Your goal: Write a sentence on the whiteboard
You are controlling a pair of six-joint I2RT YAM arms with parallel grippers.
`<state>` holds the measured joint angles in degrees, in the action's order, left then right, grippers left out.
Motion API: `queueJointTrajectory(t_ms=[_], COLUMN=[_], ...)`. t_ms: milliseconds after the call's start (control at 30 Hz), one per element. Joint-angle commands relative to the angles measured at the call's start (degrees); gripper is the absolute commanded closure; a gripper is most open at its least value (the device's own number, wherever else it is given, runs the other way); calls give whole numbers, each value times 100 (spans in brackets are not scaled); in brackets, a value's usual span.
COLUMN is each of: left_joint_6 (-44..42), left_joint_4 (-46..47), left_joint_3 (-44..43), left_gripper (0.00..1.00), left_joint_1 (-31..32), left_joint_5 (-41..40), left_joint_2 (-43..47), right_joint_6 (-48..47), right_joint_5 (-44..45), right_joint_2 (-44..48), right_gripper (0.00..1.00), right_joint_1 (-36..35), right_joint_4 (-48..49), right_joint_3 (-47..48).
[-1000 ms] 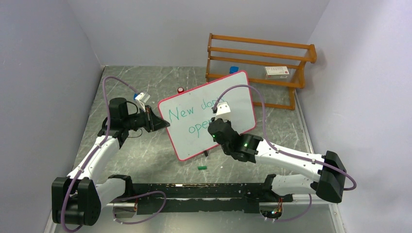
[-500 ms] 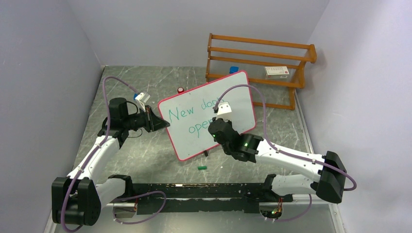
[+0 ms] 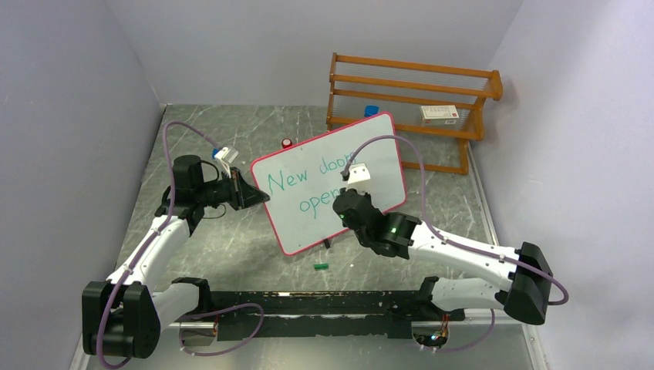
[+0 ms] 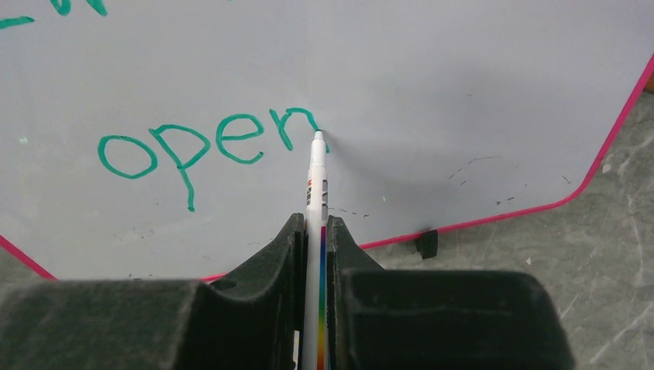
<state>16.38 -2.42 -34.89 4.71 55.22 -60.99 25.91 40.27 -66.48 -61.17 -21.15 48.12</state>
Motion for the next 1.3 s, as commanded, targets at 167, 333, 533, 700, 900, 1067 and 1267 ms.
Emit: queueJointTrajectory(t_ms=[167,333,533,700,900,1067,1267], left_joint_6=[-201,-205,-213,-212,-216,-223,-224], left_joint_4=[-225,-235,-247,-240,-242,-251,-260], left_joint_3=[-79,-79,-79,-79,-88,-88,-89], left_gripper=[95,95,95,95,95,95,95], left_joint_1=[-14,-14,-14,-14,-14,-14,-14], left_joint_5=[-348,-361,-355,-354,-348,-355,-380], left_joint_2=[-88,-93,-88,-95,-105,-97,-84], right_joint_6=[-149,-251,-347,-387,-382,-381,-340], right_joint_5=[265,155,57,-47,-189,-288,-177], right_joint_2=[381,282,164,31,-61,-109,-45], right_gripper=[100,100,100,100,100,100,100], right_joint_1=[102,170,232,300,339,342,359], right_joint_4=[183,372,510,610,638,594,535], right_joint_3=[-42,-42,-15,0,-4,13,-12])
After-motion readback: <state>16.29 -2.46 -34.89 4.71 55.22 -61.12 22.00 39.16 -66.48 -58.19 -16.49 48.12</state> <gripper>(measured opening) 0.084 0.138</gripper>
